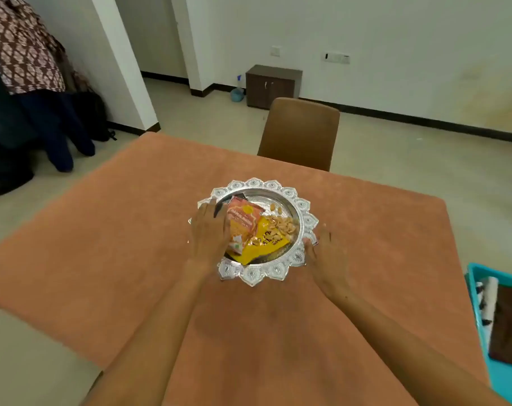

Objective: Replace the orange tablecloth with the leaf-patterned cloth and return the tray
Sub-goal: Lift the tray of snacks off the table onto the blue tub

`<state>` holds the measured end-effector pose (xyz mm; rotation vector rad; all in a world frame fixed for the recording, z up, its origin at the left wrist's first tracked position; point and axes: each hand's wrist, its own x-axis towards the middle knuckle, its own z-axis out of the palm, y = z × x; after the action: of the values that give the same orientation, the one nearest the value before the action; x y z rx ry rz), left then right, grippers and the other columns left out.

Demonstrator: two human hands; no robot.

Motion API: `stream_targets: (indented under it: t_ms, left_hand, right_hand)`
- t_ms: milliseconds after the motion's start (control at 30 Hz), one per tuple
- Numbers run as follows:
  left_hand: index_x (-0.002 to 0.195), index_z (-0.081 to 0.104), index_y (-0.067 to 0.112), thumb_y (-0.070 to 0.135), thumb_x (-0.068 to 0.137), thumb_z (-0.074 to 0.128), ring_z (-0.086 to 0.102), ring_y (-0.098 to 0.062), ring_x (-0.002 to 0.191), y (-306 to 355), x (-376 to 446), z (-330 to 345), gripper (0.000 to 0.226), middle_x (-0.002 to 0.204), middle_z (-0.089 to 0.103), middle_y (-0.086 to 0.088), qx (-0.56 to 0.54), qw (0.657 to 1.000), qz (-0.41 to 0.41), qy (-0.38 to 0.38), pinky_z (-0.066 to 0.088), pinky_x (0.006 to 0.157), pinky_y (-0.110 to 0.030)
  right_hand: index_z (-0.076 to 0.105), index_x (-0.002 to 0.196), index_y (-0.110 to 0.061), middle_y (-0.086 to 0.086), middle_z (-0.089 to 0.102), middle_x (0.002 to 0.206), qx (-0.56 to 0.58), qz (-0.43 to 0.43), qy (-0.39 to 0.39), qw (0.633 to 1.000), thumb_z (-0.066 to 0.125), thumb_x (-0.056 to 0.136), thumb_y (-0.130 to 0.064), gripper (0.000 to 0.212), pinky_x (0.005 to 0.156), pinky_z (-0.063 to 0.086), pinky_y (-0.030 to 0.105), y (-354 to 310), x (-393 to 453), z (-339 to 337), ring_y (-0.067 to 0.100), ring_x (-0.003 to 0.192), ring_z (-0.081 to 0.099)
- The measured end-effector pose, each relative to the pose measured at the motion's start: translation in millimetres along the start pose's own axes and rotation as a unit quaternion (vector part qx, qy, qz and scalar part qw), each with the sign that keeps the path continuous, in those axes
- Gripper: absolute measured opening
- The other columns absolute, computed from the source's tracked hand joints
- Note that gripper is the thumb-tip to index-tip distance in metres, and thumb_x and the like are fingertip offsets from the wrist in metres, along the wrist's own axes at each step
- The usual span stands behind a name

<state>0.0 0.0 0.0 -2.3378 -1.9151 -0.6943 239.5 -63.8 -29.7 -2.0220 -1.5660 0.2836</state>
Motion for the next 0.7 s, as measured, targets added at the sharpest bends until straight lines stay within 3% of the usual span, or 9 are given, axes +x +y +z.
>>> stream_targets:
  t_ms: [133,300,367,467,700]
  left_hand:
    - [0.130,0.053,0.002,0.009,0.096,0.047,0.041,-0.040,0.127,-27.6,30.1,8.4,0.035,0.137,0.045,-0.026,-0.001,0.996,-0.065,-0.054,0.032,0.104,-0.049]
    - [0.141,0.041,0.008,0.007,0.098,0.040,0.033,-0.039,0.133,-41.9,48.1,13.2,0.044,0.149,0.031,-0.021,-0.031,0.982,-0.128,-0.136,0.033,0.104,-0.044]
    - [0.141,0.040,0.007,0.012,0.098,0.043,0.038,-0.040,0.130,-41.2,50.6,12.9,0.043,0.146,0.035,-0.022,-0.052,0.978,-0.141,-0.148,0.035,0.101,-0.045]
    - [0.134,0.049,0.001,0.014,0.094,0.055,0.047,-0.038,0.122,-39.7,51.1,11.2,0.042,0.135,0.050,-0.022,-0.091,0.978,-0.141,-0.122,0.037,0.098,-0.043]
    - [0.115,0.062,-0.006,0.011,0.087,0.065,0.056,-0.036,0.110,-21.5,42.1,-10.5,0.032,0.116,0.063,-0.022,-0.180,0.956,-0.212,-0.097,0.043,0.089,-0.037]
  right_hand:
    - [0.056,0.118,-0.017,0.004,0.064,0.100,0.012,0.010,-0.033,0.999,0.054,0.092,-0.035,0.032,0.067,0.046,0.033,-0.3,3.1,1.2,0.024,0.087,0.061]
    - [0.067,0.086,-0.011,-0.004,0.060,0.068,0.087,0.017,-0.022,0.996,0.066,0.087,-0.022,0.011,0.049,0.030,0.015,-8.1,6.5,-6.6,0.014,0.060,0.053]
    - [0.064,0.071,-0.008,-0.003,0.055,0.057,0.111,0.037,-0.026,0.993,0.070,0.084,-0.021,0.019,0.045,0.027,0.017,-10.6,9.6,-6.7,0.013,0.053,0.047]
    - [0.042,0.053,-0.009,0.001,0.033,0.048,0.147,0.071,-0.019,0.986,0.078,0.074,-0.031,0.047,0.042,0.015,0.023,-13.5,14.5,-5.7,0.011,0.047,0.020]
    - [0.031,0.051,-0.013,-0.002,0.022,0.049,0.162,0.099,-0.011,0.982,0.086,0.064,-0.024,0.057,0.039,0.015,0.025,-12.2,14.3,-14.3,0.011,0.049,0.012]
